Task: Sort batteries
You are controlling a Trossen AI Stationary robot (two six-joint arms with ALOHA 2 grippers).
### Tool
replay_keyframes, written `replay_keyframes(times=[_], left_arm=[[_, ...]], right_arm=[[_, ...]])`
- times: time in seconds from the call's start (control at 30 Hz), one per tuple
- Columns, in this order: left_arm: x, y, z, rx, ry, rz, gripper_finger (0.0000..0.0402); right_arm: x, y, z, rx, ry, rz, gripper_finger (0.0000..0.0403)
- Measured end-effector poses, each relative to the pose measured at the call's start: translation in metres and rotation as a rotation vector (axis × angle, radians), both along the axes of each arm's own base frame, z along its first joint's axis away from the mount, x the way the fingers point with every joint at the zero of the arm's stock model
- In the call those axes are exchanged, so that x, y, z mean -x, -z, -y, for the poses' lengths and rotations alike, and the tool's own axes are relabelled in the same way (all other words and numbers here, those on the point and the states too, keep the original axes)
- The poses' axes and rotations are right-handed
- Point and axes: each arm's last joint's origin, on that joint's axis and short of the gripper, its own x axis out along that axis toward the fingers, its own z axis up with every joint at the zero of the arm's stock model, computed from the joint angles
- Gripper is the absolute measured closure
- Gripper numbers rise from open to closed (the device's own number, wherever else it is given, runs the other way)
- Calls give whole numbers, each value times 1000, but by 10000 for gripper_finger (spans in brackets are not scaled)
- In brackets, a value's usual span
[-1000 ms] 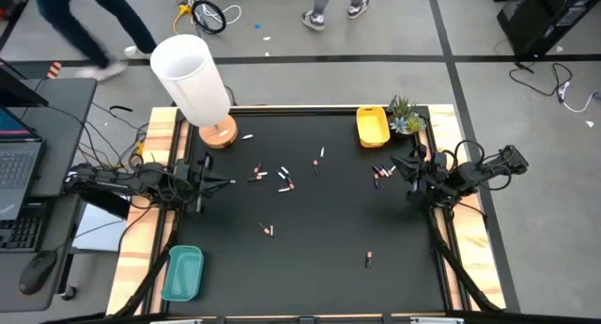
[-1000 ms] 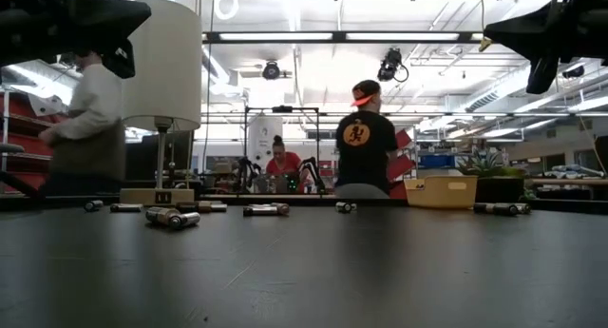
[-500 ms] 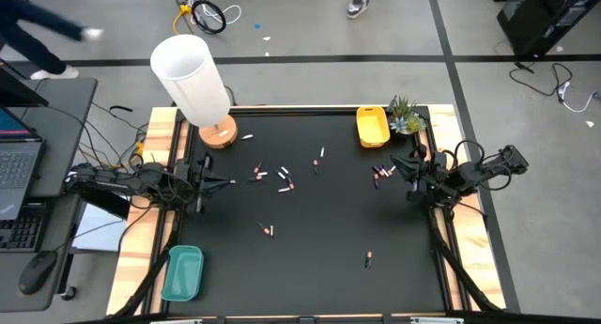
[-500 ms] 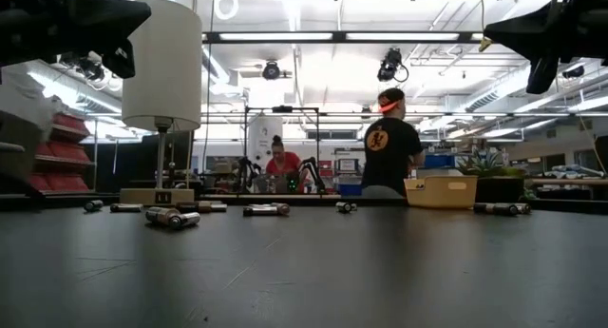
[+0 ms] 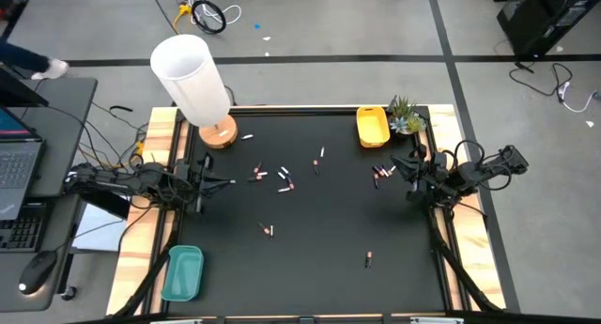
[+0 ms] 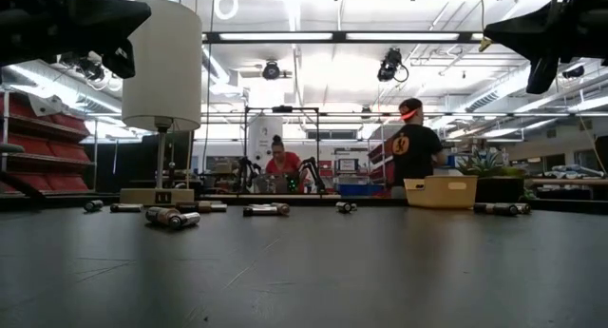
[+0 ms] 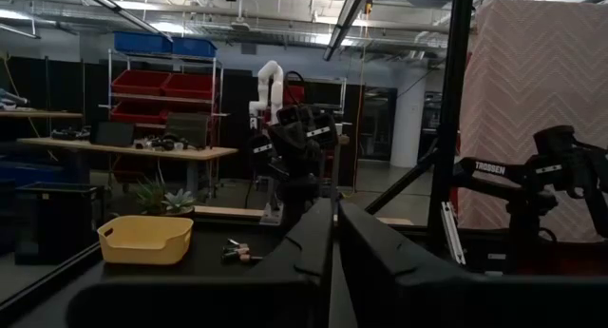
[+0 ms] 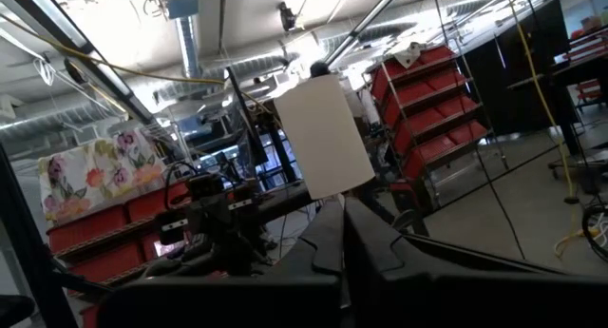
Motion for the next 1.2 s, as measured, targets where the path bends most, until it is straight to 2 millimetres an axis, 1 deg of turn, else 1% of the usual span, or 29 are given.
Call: replay_keyframes(times=[0.8, 0.97, 1.2], left_arm=[[0, 0, 0, 0, 0, 0, 367], [0, 0, 0, 54, 15, 0, 367], [0, -2, 0, 44, 11, 16, 367]], right_arm=[[0, 0, 0, 0, 0, 0, 402], [0, 0, 0, 0, 0, 0, 402], [0, 0, 0, 0, 0, 0, 402]])
